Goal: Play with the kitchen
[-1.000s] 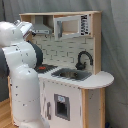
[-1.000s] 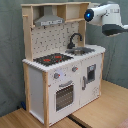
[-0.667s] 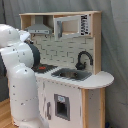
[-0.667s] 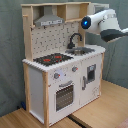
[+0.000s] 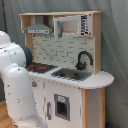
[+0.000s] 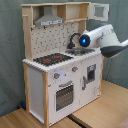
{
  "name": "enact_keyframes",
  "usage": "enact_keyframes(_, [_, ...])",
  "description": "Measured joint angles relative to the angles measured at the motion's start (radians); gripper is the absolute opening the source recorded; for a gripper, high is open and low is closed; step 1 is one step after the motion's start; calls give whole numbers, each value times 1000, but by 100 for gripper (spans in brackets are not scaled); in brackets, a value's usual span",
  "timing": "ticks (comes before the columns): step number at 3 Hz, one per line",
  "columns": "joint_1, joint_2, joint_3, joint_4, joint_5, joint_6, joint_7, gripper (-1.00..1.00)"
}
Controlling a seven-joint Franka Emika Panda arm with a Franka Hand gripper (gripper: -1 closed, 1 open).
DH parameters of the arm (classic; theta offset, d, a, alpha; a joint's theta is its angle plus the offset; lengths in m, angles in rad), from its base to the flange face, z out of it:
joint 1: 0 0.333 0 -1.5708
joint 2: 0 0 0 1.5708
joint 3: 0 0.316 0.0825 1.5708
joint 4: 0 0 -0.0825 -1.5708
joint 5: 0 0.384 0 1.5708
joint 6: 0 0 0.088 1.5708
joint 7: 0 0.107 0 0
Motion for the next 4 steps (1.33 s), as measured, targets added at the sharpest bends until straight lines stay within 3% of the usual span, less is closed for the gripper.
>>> enact_keyframes(4, [197, -208, -121, -139, 145, 240, -126, 100])
